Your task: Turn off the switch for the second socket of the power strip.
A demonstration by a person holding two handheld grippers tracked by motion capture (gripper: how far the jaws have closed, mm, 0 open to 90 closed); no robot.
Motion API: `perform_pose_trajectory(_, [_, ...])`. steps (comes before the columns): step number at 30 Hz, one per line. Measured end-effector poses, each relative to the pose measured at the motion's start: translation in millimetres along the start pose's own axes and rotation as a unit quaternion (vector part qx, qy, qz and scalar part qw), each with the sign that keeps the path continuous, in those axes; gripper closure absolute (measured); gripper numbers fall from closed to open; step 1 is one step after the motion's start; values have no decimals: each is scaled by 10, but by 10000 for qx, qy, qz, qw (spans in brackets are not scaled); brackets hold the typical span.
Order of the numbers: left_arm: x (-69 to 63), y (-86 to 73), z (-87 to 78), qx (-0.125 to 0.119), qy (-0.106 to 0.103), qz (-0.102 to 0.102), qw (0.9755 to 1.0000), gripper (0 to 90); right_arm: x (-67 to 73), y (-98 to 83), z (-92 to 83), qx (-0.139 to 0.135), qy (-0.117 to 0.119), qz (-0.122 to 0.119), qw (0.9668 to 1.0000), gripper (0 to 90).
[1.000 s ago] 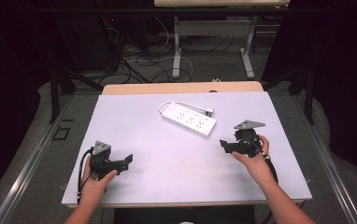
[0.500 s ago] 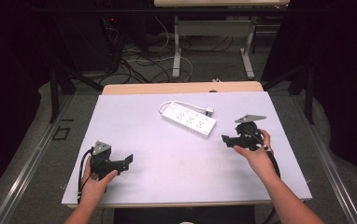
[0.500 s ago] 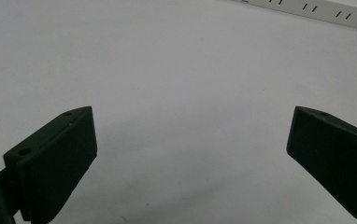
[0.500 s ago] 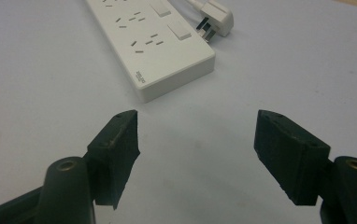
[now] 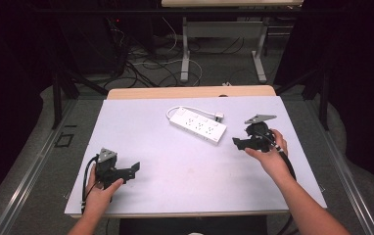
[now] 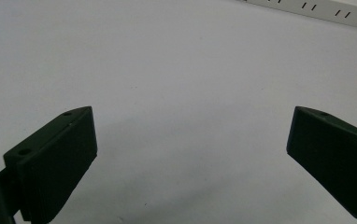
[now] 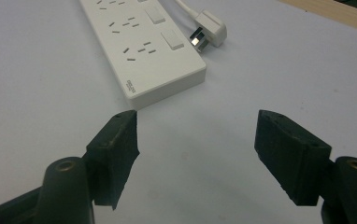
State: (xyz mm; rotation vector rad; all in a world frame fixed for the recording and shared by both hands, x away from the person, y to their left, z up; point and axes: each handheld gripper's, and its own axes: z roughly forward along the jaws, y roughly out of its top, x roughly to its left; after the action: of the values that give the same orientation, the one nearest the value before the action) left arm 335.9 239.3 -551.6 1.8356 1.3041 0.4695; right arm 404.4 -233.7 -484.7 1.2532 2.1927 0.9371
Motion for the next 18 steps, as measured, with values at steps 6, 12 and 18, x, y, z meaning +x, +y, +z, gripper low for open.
perform_pose_trajectory(6, [-1, -1, 4, 2, -5, -2, 10000, 16, -24, 60, 7, 2, 21, -86, 10000, 297])
perform_pose_trajectory(12, [-3, -1, 10, 15, -3, 7, 10000, 18, -20, 131, 21, 64, 90, -51, 9999, 328])
perform_pose_trajectory(18, [0, 0, 7, 29, -9, 4, 10000, 18, -10, 216, 42, 102, 125, -103, 9998, 356])
